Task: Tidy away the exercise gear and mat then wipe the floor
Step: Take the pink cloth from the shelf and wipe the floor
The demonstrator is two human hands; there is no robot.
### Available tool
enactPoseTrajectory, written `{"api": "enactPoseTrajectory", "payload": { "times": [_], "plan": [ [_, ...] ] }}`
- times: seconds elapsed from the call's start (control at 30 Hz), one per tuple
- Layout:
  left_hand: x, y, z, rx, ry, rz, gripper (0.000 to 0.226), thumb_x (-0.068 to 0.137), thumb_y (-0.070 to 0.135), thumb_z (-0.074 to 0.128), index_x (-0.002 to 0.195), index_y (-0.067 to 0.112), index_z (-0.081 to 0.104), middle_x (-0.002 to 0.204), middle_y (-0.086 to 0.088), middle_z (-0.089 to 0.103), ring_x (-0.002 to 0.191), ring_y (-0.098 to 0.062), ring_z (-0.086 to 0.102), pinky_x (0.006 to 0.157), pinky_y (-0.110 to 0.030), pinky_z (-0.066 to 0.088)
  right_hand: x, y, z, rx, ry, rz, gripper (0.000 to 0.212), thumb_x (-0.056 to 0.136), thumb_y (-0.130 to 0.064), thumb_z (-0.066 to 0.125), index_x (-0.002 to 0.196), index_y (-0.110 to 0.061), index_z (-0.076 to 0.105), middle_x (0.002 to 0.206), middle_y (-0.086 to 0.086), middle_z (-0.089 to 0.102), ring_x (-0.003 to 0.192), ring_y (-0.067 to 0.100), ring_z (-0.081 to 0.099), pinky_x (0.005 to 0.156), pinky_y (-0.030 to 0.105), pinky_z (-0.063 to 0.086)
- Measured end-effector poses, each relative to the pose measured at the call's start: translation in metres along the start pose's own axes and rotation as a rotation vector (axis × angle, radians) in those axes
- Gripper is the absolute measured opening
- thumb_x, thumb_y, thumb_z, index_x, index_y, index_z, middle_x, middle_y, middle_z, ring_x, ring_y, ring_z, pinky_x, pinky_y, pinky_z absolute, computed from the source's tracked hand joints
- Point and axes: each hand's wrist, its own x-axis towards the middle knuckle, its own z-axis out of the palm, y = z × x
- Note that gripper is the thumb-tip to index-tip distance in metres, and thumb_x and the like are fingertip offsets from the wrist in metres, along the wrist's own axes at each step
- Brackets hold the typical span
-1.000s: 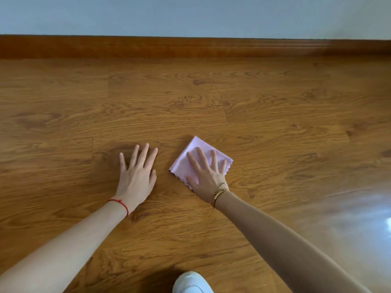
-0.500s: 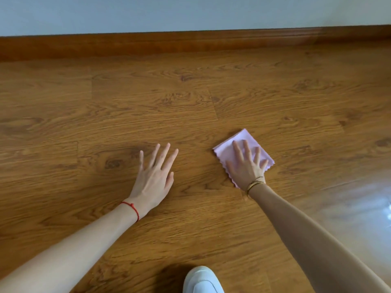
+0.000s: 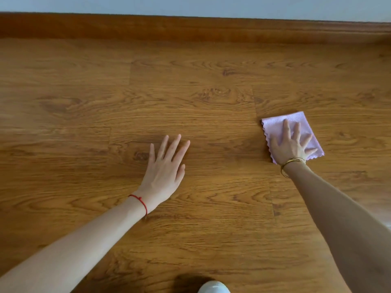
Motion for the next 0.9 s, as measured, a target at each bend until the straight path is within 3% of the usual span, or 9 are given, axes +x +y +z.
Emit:
{"api": "enactPoseTrajectory", "payload": {
  "times": [0.17, 0.5, 0.9],
  "plan": [
    [-0.015, -0.025, -0.005, 0.021, -0.018, -0.067, 0.063, 0.104, 0.037, 0.030, 0.161, 0.026, 0.005, 0.169, -0.005, 0.000, 0.156, -0.031, -0.001, 0.122, -0.062, 0.009, -0.005, -0.052, 0.008, -0.025, 0.002, -0.101, 0.066, 0.098, -0.055, 0.026, 0.155, -0.038, -0.001, 0.166, -0.004, -0.006, 0.149, 0.042, -0.012, 0.111, 0.072, -0.002],
    [-0.042, -0.085, -0.026, -0.014, 0.022, -0.232, 0.064, 0.103, 0.037, 0.033, 0.161, 0.024, 0.010, 0.169, -0.008, 0.005, 0.155, -0.034, 0.005, 0.120, -0.065, 0.013, -0.058, -0.186, 0.039, -0.109, -0.052, -0.510, 0.066, 0.099, -0.053, 0.027, 0.155, -0.038, -0.002, 0.165, -0.006, -0.010, 0.147, 0.044, -0.016, 0.111, 0.073, -0.002],
    [-0.103, -0.167, -0.041, -0.072, 0.074, -0.447, 0.064, 0.102, 0.034, 0.037, 0.161, 0.024, 0.012, 0.168, -0.009, 0.009, 0.155, -0.036, 0.008, 0.121, -0.064, 0.010, -0.106, -0.312, 0.074, -0.177, -0.041, -0.753, 0.066, 0.097, -0.057, 0.026, 0.155, -0.038, 0.002, 0.165, -0.004, -0.007, 0.147, 0.046, -0.012, 0.108, 0.076, -0.002]
  ]
}}
